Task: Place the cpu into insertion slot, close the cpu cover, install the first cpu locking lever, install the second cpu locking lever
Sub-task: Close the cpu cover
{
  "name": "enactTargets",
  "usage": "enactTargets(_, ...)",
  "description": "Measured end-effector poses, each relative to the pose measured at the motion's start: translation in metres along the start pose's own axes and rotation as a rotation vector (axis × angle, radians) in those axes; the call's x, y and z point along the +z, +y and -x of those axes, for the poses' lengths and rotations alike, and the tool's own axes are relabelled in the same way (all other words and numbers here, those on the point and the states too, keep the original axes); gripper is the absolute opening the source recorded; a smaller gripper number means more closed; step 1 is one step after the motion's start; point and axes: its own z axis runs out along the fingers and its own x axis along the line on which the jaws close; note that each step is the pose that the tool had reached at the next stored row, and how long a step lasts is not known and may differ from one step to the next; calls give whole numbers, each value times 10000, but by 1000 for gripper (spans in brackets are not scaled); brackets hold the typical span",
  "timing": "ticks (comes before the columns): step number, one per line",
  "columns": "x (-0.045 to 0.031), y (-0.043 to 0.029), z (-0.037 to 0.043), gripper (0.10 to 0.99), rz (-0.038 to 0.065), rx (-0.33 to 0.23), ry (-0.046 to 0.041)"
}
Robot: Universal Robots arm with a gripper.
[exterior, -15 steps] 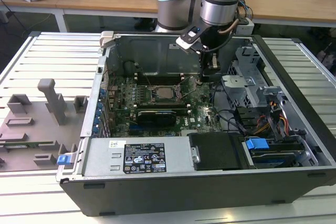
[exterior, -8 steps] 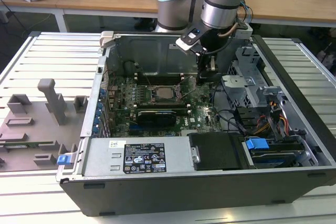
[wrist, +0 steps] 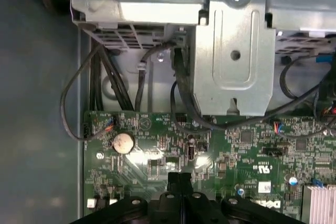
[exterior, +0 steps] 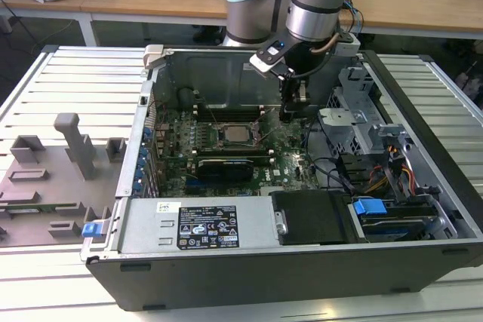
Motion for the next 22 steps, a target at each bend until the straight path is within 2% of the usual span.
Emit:
enactTargets(7,7,-191,-3,106,17,1,-1)
enactTargets(22,18,-466,-10,106,29,2,1)
